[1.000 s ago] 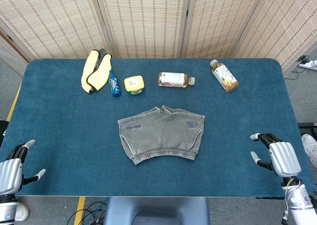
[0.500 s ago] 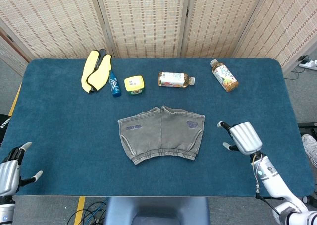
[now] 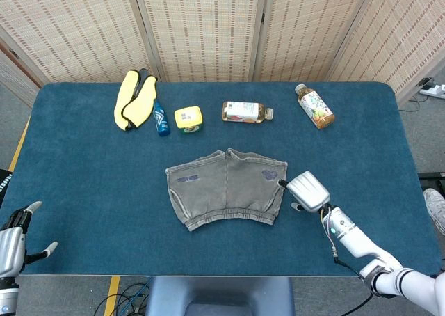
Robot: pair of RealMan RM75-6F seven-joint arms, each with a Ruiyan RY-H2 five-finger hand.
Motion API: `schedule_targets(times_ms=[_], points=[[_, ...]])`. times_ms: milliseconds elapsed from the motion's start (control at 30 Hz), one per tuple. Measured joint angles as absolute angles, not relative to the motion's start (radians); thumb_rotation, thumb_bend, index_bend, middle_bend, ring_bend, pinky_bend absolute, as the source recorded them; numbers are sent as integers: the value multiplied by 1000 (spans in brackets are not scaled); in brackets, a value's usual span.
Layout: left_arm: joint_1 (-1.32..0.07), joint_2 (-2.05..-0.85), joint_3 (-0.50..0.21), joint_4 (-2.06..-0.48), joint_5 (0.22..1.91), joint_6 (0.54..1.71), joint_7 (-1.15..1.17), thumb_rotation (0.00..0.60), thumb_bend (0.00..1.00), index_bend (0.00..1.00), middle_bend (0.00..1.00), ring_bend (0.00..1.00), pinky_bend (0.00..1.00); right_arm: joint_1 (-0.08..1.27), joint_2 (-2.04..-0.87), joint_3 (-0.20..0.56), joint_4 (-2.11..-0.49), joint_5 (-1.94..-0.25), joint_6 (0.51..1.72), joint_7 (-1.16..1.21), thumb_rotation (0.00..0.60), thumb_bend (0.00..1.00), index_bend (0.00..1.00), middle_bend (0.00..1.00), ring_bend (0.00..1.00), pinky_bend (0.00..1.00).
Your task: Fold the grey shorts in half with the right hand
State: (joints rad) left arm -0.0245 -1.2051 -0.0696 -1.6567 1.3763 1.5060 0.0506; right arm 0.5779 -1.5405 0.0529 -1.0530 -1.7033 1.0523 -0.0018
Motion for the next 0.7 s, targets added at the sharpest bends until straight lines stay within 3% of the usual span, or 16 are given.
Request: schedule_targets(times_ms=[700], points=[[-19,-1216,-71,-1628,1363,1498,35,600,168,183,214,180,337,659,-1712,50,-836,-1629,1008,34,600,121,429,995,998,982]])
